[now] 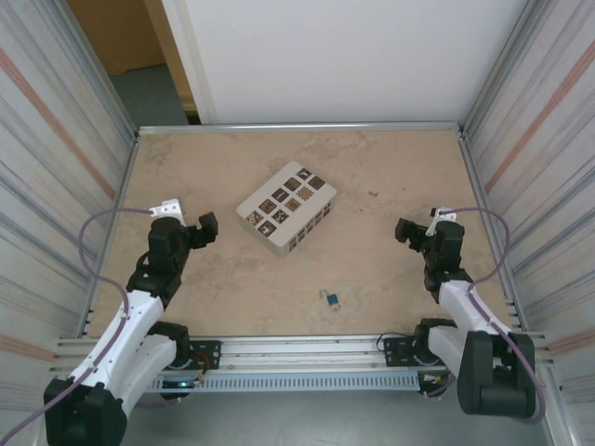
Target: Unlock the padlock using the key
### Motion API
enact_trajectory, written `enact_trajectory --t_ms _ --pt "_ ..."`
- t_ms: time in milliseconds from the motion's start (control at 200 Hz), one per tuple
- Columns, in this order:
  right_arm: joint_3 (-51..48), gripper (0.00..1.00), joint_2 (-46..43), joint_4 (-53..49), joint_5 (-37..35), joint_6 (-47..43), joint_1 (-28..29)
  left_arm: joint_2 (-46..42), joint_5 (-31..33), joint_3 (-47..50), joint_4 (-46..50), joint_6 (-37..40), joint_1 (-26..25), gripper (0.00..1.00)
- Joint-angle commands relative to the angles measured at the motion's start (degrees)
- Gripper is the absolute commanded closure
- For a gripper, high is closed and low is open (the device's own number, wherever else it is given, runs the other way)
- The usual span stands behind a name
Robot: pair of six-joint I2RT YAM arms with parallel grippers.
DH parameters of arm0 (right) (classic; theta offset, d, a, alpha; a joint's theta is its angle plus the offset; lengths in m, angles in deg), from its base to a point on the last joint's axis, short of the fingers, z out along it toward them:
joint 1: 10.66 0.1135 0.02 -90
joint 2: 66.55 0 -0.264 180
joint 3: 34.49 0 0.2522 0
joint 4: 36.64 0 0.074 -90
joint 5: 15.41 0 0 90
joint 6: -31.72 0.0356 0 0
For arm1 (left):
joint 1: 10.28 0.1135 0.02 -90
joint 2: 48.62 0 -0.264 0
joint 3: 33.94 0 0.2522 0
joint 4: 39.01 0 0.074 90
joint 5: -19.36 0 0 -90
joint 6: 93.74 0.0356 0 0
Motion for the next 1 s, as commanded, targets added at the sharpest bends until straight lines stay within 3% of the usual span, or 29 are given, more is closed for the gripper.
enact_trajectory --t_ms 0,276,376,526,882,992 --pt "-1.3 0.01 4.5 12.0 2.9 -1.8 -0.3 1.0 5.7 1.4 -5.4 5.5 0.3 0.01" --pt "-0.2 0.01 13.7 23.3 7.6 -4.9 -0.3 4.1 5.4 4.1 -12.0 11.3 0.3 0.01" --pt "1.4 0.01 15.2 22.2 9.6 -7.3 -0.2 4.7 4.7 5.0 -14.1 12.2 0.6 0.01" --pt "-0.1 0.01 16.6 27.4 8.4 -8.9 -0.6 5.7 2.2 6.2 -17.2 13.1 2.3 0.01" --pt "0.4 0.01 30.1 40.1 8.3 -8.5 -1.4 10.3 -1.8 9.5 -27.9 13.8 5.2 0.01" --pt "3.5 0.01 29.8 33.6 8.9 -8.1 -2.0 12.3 -3.0 10.8 -32.4 14.6 5.3 0.01"
